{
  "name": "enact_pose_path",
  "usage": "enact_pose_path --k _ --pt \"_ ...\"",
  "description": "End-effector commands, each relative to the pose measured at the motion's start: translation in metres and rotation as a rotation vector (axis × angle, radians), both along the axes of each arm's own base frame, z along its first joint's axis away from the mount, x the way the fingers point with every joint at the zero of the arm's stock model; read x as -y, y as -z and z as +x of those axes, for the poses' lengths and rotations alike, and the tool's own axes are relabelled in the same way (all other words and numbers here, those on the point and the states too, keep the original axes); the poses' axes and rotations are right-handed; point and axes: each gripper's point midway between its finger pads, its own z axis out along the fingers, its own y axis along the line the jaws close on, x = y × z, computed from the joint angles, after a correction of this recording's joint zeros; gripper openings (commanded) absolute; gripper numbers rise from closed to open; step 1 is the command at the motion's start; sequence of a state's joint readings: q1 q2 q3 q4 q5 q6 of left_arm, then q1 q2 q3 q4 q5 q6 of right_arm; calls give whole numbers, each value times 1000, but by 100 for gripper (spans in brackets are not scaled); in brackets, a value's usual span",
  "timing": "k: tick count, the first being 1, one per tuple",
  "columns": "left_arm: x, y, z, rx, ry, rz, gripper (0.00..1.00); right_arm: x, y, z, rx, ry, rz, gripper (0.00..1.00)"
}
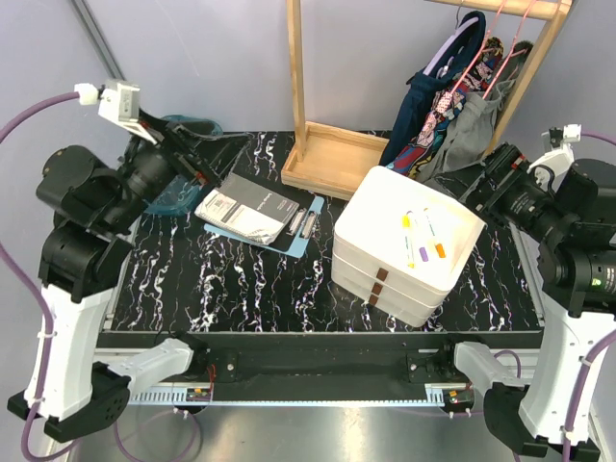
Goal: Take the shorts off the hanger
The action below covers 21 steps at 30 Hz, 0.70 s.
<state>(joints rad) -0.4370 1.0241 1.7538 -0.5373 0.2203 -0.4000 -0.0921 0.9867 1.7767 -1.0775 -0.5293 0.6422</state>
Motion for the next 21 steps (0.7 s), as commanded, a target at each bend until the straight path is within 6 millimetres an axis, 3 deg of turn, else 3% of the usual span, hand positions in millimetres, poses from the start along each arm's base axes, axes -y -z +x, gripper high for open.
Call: enact_pose_path --k 1,5,9,11,12,13,14,15,16,21 --pt "21 1 4 -26 100 5 96 8 21 -3 -85 21 -56 100" --pt "44 6 16 -44 141 3 93 5 23 -10 -84 2 -59 100" --pt "78 16 39 -42 159 24 93 16 30 -14 -117 75 -84 100" --pt "92 12 51 -8 173 2 93 25 34 -18 -144 131 -101 100" --pt "106 21 64 -18 184 13 93 26 35 -19 -152 145 -99 100" --pt "116 21 69 -3 200 16 93 27 35 -20 -152 150 -98 100" --pt "123 3 70 48 209 -1 92 25 35 -23 -161 146 -91 100" --pt "145 17 87 40 224 37 92 24 35 -24 -166 141 -88 100" --pt "155 18 94 50 230 52 92 23 33 -25 -164 134 -84 100" --pt "213 10 140 141 257 79 92 22 31 -31 -177 106 -116 100"
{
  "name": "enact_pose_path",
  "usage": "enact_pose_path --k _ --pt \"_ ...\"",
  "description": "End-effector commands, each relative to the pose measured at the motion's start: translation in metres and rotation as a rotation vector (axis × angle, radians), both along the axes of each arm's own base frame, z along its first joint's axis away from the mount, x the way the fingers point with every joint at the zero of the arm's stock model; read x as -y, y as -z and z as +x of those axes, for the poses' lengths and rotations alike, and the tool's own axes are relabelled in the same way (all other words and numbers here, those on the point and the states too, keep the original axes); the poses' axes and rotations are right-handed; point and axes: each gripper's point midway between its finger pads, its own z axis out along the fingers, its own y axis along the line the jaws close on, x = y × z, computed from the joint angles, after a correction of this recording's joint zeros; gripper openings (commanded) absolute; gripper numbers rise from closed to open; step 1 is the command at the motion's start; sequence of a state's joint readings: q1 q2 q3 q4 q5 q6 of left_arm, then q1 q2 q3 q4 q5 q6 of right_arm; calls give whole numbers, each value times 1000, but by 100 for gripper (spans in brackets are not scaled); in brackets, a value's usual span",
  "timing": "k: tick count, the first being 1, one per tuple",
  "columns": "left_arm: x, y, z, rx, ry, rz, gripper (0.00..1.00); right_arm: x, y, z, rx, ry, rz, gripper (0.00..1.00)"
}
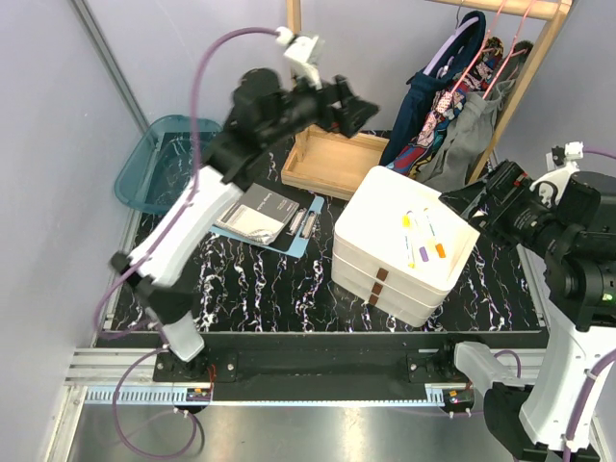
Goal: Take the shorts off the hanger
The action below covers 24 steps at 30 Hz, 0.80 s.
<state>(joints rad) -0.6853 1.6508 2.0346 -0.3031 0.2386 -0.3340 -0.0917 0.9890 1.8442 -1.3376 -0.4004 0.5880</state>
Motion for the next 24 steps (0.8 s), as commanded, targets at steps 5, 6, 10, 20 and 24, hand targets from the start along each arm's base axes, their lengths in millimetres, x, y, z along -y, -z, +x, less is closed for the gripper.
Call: enact_pose_path --k 5,6,10,20,24 --pt "64 -37 55 233 28 -135 92 0 -13 -9 9 -35 -45 100" --pt "69 -37 57 238 33 -155 92 -2 -14 -9 10 -43 -42 100" --pt "89 -40 65 284 54 -256 93 -4 -16 -12 13 -62 -45 100" --pt "129 8 102 276 -38 -259 79 -1 -22 -11 29 -71 -85 100" --pt "133 13 112 289 -71 -269 70 0 -25 -10 36 -77 -100 100"
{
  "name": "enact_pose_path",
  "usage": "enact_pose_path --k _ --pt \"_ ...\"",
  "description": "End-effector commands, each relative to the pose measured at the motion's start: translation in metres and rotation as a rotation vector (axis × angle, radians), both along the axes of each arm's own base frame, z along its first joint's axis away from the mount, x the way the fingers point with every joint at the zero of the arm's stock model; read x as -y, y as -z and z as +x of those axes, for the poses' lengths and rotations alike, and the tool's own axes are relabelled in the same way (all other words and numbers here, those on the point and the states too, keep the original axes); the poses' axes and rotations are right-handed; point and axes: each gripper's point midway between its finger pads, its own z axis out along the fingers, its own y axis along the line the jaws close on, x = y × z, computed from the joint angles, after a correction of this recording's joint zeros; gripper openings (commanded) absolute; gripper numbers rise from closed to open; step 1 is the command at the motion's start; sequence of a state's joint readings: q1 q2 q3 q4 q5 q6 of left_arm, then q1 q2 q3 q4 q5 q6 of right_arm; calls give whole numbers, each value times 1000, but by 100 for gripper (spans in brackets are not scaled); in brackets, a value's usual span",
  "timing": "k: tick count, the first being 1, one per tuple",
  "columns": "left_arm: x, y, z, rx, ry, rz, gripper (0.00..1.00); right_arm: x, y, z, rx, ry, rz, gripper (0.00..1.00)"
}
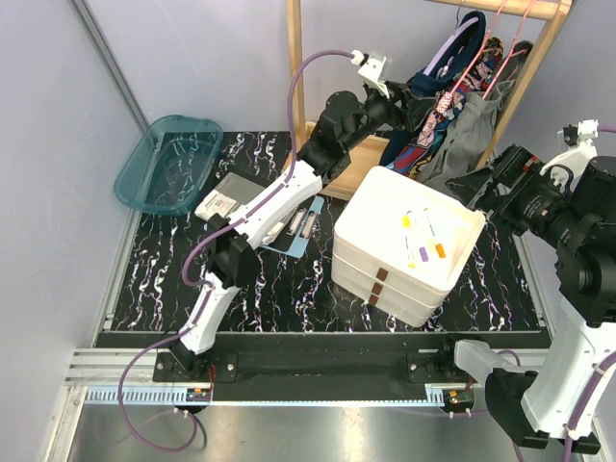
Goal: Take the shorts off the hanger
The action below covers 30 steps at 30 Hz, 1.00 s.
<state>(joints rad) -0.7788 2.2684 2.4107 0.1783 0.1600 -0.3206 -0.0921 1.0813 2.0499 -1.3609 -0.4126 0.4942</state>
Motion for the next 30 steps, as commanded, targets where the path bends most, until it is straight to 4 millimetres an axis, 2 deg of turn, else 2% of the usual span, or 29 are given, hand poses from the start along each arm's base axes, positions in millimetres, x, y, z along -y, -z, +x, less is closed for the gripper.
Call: enact_pose_path --k 1,3,4,5,8,10,12,14,15,17,18,20,21,22,24,28,30 --pt "-10 -36 13 103 -88 -113 68 -1 15 -16 -86 -24 -24 100" --pt "-14 -42 16 118 -111 -135 58 -1 14 -17 -83 -27 -33 100" --pt "-11 -38 18 116 -113 -138 54 -1 14 -18 -81 -27 -34 100" --pt "-12 -38 20 119 -122 -139 45 0 14 -17 -85 -27 -37 100" --pt "-12 -36 24 125 -133 -147 34 1 11 -20 -73 -24 -49 100" --pt "-12 -39 24 133 -136 -152 14 3 9 -20 -67 -16 -63 100" --pt "-15 -42 24 134 -149 -143 0 4 7 -21 -62 -14 -66 100" --pt "-18 -47 21 149 -150 -127 0 4 7 -21 -62 -12 -67 100" --pt "-22 -58 16 161 -151 -132 0 3 7 -20 -66 -14 -63 100" --pt "-30 -67 13 177 -147 -119 0 3 10 -18 -76 -12 -58 100" --pt "-38 -81 7 189 -147 -131 0 3 8 -18 -68 -13 -53 100" --pt "-52 -90 9 177 -147 -136 0 2 12 -16 -80 -16 -46 100" --pt "-62 -105 3 174 -140 -164 0 1 11 -15 -68 -18 -42 100" --pt "-73 -112 6 172 -145 -173 0 1 11 -14 -68 -19 -38 100" --pt "-87 -130 -3 168 -115 -207 0 1 14 -12 -73 -22 -39 100" --pt "-120 -155 -4 147 -86 -268 0 3 18 -7 -78 -15 -49 100" --pt "-129 -165 -12 139 -48 -287 0 6 20 -4 -79 -5 -60 100"
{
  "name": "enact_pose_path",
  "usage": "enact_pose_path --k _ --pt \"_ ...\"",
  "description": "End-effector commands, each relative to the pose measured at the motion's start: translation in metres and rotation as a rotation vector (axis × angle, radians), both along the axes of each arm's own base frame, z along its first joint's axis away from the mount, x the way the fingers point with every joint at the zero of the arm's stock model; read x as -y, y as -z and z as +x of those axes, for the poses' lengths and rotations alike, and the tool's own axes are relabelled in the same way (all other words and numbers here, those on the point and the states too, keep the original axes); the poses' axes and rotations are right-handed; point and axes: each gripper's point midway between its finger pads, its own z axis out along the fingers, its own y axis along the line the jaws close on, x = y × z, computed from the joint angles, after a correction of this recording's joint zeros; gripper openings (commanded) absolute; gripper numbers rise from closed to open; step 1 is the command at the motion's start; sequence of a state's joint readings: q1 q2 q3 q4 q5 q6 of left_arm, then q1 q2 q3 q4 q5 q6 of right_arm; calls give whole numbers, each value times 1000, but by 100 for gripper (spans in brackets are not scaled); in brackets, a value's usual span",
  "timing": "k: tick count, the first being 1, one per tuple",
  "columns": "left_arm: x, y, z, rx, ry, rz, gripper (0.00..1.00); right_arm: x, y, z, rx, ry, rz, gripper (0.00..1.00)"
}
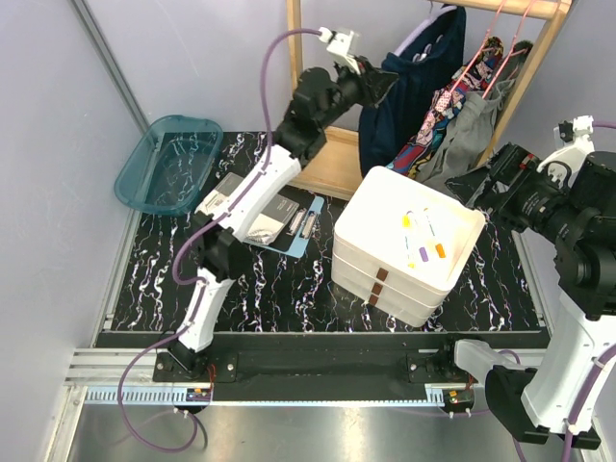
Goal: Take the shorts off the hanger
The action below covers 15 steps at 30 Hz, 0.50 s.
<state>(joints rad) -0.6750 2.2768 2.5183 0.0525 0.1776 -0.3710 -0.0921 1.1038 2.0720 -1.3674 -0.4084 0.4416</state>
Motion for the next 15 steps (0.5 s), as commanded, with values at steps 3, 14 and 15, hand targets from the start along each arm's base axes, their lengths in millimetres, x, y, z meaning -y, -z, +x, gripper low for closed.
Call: enact_pose_path --k 3,14,15 --pt "-90 -159 -58 201 41 -272 0 5 22 -3 -85 17 -24 100" --pt "-163 -171 -92 137 15 -179 0 3 27 27 -79 -40 -45 100" --pt "-168 -171 -95 131 10 -178 0 2 28 29 -82 -52 -48 100"
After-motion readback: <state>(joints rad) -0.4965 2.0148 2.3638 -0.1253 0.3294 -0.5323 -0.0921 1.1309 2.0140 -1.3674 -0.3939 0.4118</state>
